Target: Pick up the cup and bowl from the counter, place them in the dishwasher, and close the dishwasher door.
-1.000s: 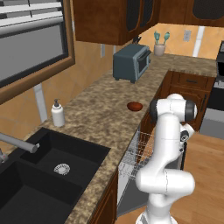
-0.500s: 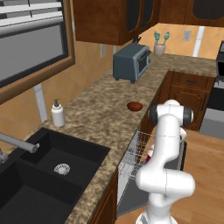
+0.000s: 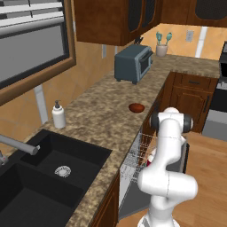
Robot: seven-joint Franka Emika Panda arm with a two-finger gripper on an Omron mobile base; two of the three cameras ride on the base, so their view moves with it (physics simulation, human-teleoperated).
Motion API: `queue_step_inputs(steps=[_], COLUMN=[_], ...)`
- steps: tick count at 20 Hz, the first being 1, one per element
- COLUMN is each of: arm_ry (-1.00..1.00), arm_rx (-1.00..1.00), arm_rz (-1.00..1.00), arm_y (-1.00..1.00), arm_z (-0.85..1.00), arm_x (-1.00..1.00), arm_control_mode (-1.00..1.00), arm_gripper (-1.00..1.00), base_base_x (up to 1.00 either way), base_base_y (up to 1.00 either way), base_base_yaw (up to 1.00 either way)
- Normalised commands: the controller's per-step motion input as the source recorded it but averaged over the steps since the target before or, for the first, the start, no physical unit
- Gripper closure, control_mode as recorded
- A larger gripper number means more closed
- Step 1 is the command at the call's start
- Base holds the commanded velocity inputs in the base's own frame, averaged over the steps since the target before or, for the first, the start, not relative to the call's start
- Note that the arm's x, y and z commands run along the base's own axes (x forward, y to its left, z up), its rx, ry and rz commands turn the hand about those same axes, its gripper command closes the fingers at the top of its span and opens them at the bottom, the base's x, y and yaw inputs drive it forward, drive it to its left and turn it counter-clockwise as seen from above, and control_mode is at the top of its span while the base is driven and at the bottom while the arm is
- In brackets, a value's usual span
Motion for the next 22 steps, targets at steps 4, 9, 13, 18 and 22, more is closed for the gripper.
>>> queue_step_inputs(steps=[4, 9, 13, 18, 22], arm_ry=[-0.01, 0.00, -0.04, -0.09, -0.13], arm_rx=[-0.04, 0.00, -0.02, -0.01, 0.00], arm_rz=[0.00, 0.00, 0.00, 0.00, 0.00], arm_y=[0.00, 0.00, 0.00, 0.01, -0.01], arm_z=[-0.32, -0.23, -0.03, 0.15, 0.42], arm_x=[0.20, 0.11, 0.00, 0.00, -0.04], arm_control_mode=[-1.00, -1.00, -1.00, -1.00, -1.00], arm_gripper=[1.00, -1.00, -1.00, -1.00, -1.00], base_base_x=[0.00, 0.00, 0.00, 0.00, 0.00], base_base_y=[0.00, 0.00, 0.00, 0.00, 0.00], base_base_yaw=[0.00, 0.00, 0.00, 0.00, 0.00])
